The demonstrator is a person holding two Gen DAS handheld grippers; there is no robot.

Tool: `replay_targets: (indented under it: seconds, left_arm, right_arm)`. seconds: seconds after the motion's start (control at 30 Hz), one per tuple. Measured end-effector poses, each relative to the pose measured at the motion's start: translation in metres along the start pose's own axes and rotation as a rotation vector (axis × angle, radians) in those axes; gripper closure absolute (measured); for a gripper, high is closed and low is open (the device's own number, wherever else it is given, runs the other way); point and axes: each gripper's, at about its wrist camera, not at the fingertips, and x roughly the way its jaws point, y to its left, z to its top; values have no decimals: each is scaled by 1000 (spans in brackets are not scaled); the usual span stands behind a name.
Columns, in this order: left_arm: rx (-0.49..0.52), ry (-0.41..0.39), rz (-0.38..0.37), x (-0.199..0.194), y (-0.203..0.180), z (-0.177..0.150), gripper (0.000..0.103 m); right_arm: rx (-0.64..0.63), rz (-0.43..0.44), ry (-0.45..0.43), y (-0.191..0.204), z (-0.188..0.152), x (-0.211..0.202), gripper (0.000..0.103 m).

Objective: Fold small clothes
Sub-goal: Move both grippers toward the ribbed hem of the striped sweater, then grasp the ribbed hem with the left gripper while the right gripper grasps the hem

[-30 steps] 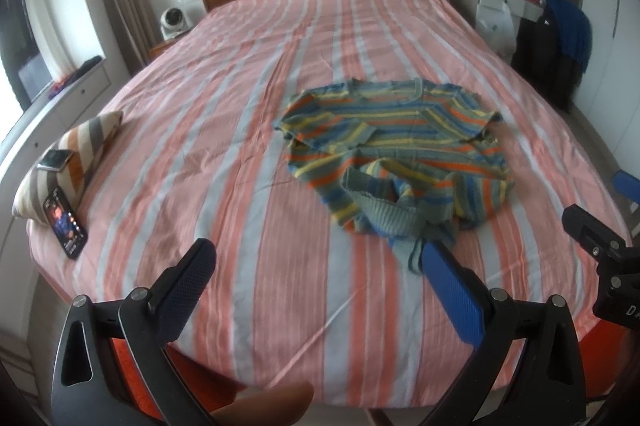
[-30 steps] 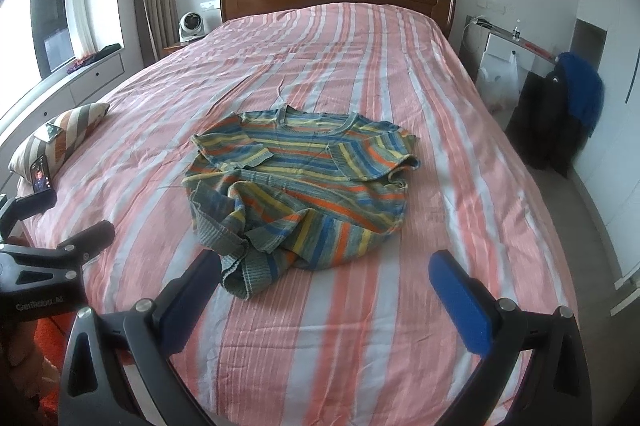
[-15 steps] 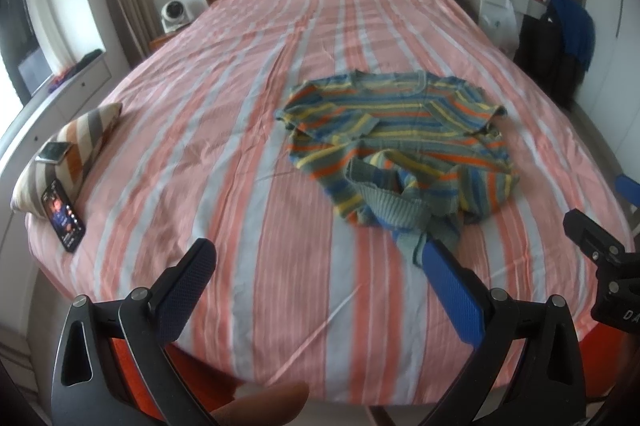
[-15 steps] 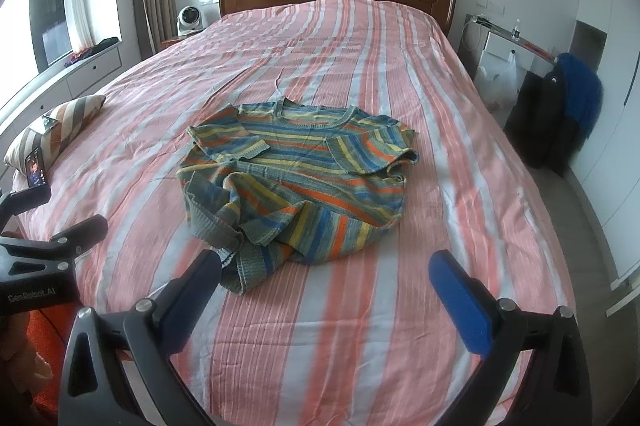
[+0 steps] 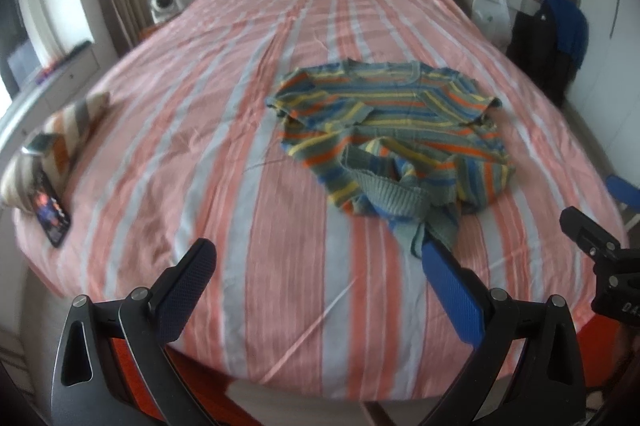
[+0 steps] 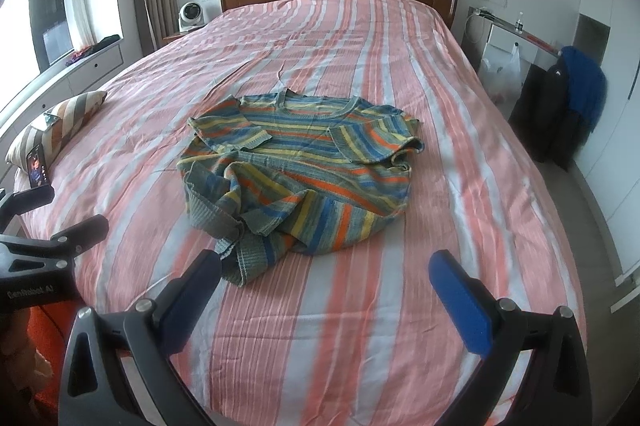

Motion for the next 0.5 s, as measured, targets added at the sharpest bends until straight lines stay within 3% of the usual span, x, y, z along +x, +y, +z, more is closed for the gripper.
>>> replay_targets:
  seconds: [0.13, 0.2, 0.3, 0.37, 0.43, 0.5]
  left_arm:
    - [-97, 28, -75, 17, 31, -6, 0]
    - [-117, 62, -92, 32, 41, -14, 1]
    - [-123, 91, -116, 45, 38, -22, 1]
    - [-122, 112, -191, 54, 31, -21, 1]
    - [-124, 133, -315, 67, 18, -9, 1]
    - [-139, 143, -385, 78, 10, 7, 1]
  right_arm:
    - [15, 27, -15, -15, -11, 21, 1]
    - [30, 35, 42, -22, -21, 47, 1]
    - [69, 115, 161, -26, -27, 85, 2]
    - [61, 157, 172, -18, -24, 101, 3]
    - [45, 194, 139, -12, -18, 109, 7]
    - [145, 249, 181, -18, -10, 133, 20]
